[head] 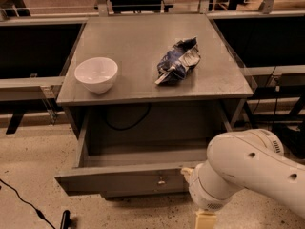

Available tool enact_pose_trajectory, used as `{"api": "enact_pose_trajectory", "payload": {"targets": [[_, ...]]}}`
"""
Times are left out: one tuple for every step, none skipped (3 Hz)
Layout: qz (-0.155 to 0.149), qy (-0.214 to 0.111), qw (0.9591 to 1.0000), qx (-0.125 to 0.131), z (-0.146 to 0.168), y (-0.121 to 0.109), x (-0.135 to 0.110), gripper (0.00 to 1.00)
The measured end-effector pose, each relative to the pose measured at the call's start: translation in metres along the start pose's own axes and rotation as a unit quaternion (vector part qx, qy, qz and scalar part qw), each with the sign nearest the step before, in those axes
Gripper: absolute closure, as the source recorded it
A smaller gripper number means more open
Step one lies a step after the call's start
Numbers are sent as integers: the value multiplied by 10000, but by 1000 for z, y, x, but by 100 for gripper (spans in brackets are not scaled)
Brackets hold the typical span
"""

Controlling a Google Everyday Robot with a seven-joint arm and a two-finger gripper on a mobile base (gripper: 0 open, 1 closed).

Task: Close top drawer

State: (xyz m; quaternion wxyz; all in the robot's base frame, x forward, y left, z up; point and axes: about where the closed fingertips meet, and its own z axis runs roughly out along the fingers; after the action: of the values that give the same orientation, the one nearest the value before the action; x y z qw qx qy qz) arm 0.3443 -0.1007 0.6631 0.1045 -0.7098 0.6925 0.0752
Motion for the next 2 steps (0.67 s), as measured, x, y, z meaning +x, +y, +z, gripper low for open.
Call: {"api": "enact_pose_trajectory", "payload": {"targets": [[0, 0, 10000, 0, 0, 0, 0, 0], [8, 135, 9999, 30, -2, 5, -3, 18]]}}
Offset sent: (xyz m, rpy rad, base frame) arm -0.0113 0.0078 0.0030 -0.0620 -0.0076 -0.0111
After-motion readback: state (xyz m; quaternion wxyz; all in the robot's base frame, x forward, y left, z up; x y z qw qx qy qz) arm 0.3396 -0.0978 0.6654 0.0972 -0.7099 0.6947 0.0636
